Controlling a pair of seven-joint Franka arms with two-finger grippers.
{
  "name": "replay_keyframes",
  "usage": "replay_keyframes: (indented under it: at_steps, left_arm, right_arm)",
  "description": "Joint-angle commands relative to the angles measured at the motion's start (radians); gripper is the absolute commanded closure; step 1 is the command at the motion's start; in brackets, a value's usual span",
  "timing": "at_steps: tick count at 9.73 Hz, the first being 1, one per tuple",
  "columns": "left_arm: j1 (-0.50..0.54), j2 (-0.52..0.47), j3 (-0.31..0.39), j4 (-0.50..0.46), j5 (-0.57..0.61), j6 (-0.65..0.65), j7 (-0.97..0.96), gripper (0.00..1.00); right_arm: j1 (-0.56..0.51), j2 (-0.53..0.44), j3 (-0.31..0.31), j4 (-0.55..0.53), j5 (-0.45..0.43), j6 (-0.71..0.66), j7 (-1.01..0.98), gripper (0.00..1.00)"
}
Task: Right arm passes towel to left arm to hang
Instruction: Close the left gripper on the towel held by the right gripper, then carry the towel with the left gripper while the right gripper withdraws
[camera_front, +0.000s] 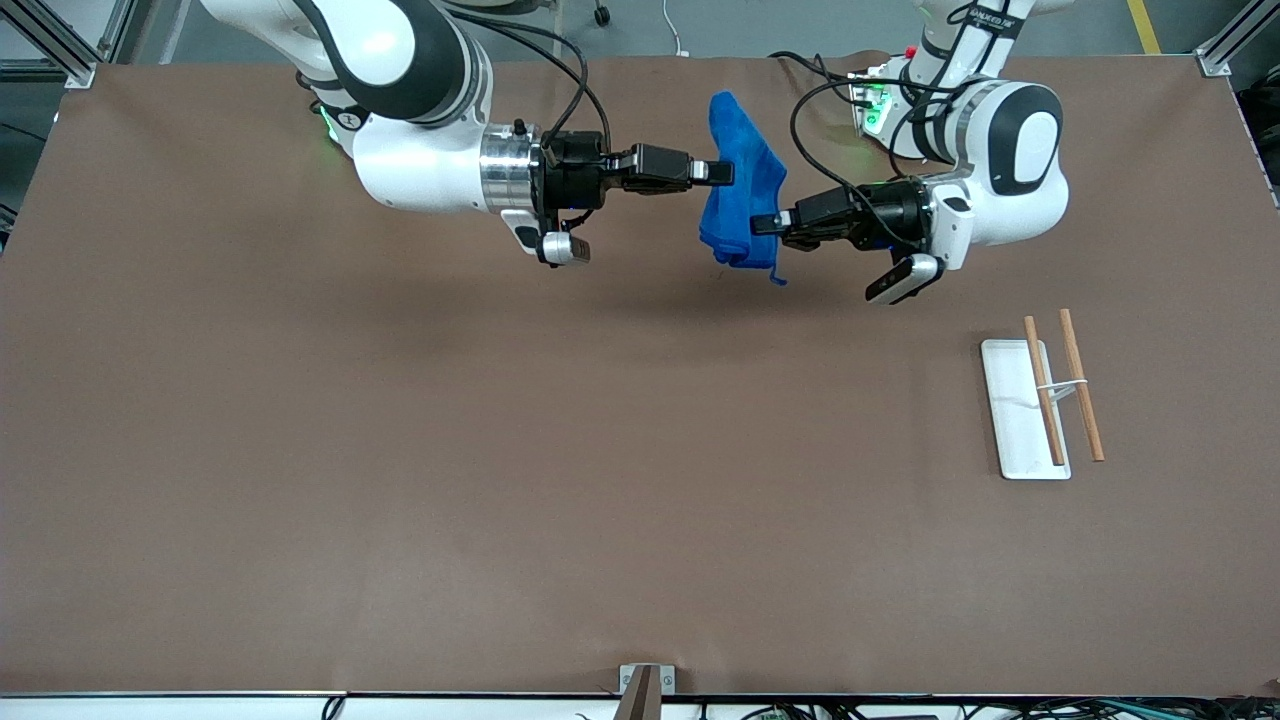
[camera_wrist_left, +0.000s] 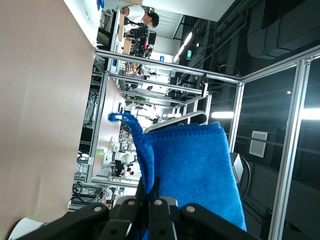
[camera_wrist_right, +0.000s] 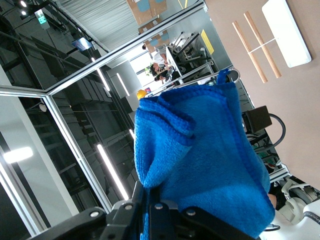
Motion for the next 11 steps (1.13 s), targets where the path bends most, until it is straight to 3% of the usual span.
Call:
replay_keyframes:
  at_steps: [1, 2, 3, 5, 6, 7, 8, 9, 11]
  left_arm:
    - [0.027, 0.002, 0.003, 0.004, 0.11, 0.022, 0.0, 1.0]
    - [0.038, 0.003, 0.012, 0.021, 0.183, 0.021, -0.027, 1.0]
    - [0.035, 0.006, 0.036, 0.044, 0.252, 0.021, -0.038, 1.0]
    - [0.033, 0.005, 0.082, 0.075, 0.4, 0.015, -0.061, 1.0]
    - [0.033, 0.003, 0.113, 0.102, 0.493, 0.012, -0.096, 1.0]
    - [0.033, 0.003, 0.141, 0.142, 0.605, 0.012, -0.124, 1.0]
    - [0.032, 0.006, 0.171, 0.181, 0.718, 0.012, -0.142, 1.0]
    - [0.032, 0.009, 0.21, 0.207, 0.812, 0.012, -0.141, 1.0]
    - [0.03, 0.012, 0.305, 0.279, 1.034, 0.012, -0.142, 1.0]
  right_arm:
    - [-0.001, 0.008, 0.005, 0.012, 0.027, 0.01, -0.016, 0.94]
    - [-0.007, 0.007, 0.005, 0.009, 0.024, 0.014, -0.016, 0.52]
    - [-0.015, 0.005, 0.002, 0.003, 0.01, 0.04, -0.009, 0.01]
    - [-0.079, 0.005, 0.001, -0.017, -0.094, 0.036, 0.011, 0.0]
    - [-0.12, 0.005, 0.0, -0.017, -0.202, 0.033, 0.04, 0.0]
    - [-0.16, 0.013, -0.003, -0.022, -0.357, 0.024, 0.095, 0.0]
    - [-0.223, 0.022, -0.01, -0.023, -0.554, -0.069, 0.161, 0.0]
    - [-0.257, 0.027, -0.079, -0.019, -0.74, -0.205, 0.203, 0.0]
    - [-0.254, 0.025, -0.276, -0.014, -1.009, -0.422, 0.2, 0.0]
